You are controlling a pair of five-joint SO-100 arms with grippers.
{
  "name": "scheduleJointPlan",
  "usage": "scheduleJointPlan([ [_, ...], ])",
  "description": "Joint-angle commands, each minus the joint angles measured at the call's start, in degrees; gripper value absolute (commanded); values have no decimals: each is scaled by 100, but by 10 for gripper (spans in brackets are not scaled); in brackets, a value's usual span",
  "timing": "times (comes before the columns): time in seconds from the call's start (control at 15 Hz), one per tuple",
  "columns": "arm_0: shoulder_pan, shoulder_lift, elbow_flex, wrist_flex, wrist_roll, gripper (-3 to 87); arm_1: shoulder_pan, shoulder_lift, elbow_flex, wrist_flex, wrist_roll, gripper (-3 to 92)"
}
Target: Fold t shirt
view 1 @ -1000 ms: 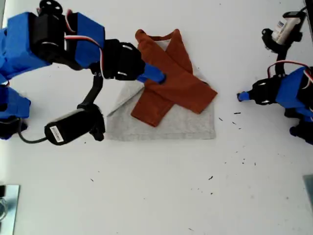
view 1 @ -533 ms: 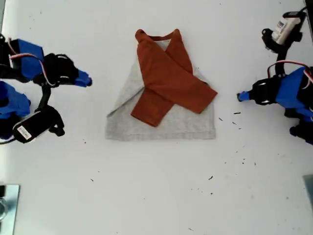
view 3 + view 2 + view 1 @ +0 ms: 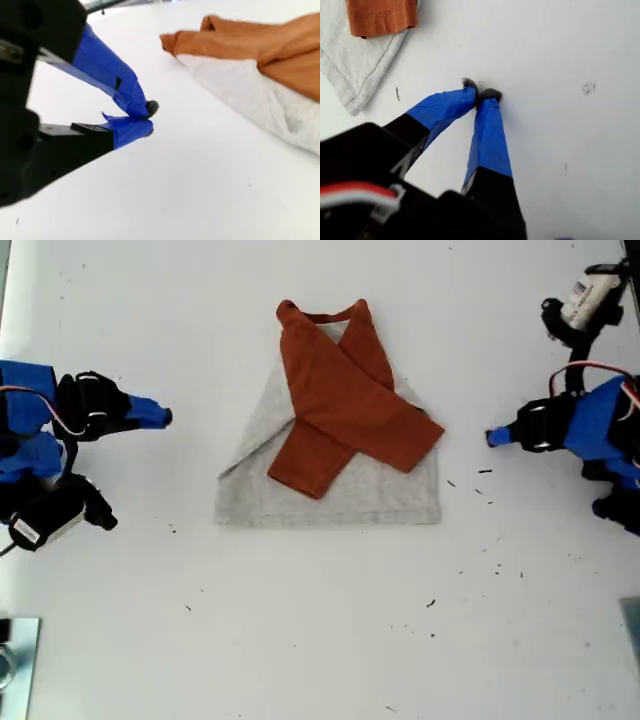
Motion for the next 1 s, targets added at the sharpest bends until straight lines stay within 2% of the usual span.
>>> scheduleJointPlan([
  [0.0, 677, -1731, -2057, 475, -343, -3, -132, -2276, -2707, 571, -44, 33],
  [0.07, 984, -3032, -3630, 1274, -325, -2, -290, -3278, -4166, 1055, -70, 139],
  [0.13, 1318, -4359, -5309, 2188, -334, 138, -457, -4069, -5396, 1521, -53, 310],
  [0.2, 1688, -5221, -6565, 2646, -316, 226, -659, -4649, -6267, 1767, -114, 421],
  [0.27, 1907, -5774, -7198, 2663, -211, 256, -844, -5098, -6838, 2004, 18, 405],
  [0.33, 2039, -6258, -7321, 2479, -158, 264, -1020, -5335, -6943, 2030, 220, 379],
  [0.6, 2593, -8042, -6970, 1371, -316, 264, -1898, -6240, -6091, 1230, 1187, 367],
  [0.93, 2399, -8833, -6100, 26, -352, 251, -2399, -7409, -5353, -132, 1793, 308],
])
